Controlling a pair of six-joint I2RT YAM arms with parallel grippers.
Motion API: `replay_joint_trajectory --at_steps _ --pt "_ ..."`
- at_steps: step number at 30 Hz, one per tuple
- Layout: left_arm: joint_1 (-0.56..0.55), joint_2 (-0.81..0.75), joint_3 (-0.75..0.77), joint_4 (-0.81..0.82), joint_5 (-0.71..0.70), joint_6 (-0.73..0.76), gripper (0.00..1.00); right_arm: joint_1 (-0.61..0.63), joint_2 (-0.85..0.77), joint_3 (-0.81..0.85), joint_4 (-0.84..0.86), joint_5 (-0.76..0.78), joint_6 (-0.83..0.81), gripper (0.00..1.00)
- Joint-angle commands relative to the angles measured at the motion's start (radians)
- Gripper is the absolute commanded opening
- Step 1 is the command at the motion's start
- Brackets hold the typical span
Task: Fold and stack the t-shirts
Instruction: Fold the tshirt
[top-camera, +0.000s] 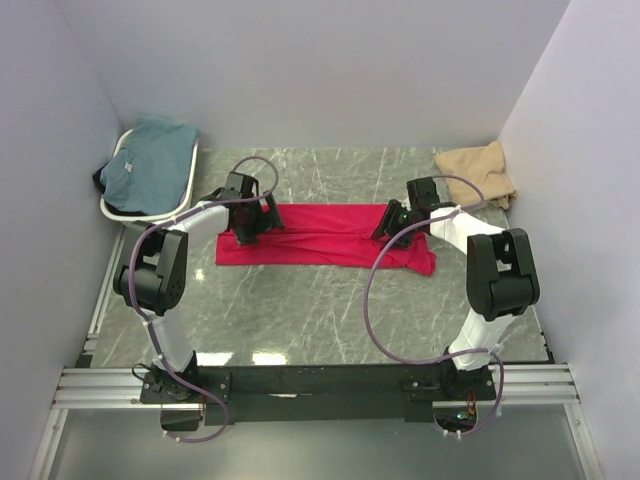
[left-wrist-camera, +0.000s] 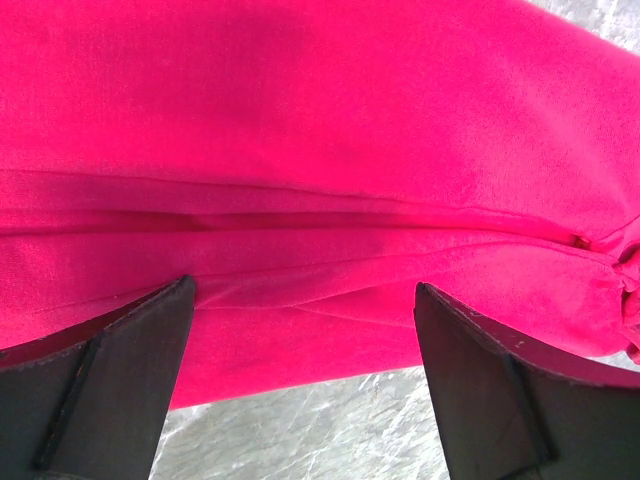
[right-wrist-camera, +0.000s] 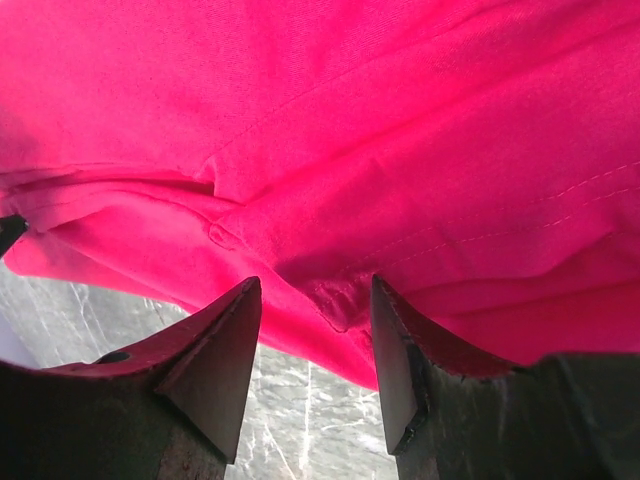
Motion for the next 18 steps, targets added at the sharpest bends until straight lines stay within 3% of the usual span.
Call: replay_joint_trajectory --at_steps 1,18 --pt "-0.005 0.008 0.046 -0.002 0.012 0.030 0.96 0.015 -0.040 0.029 -0.008 0.048 0.001 0.56" --pt "-0.008 0.012 0.040 -0.003 0.015 0.033 0.96 0.036 -0.100 -0.052 0.001 0.068 0.018 0.56"
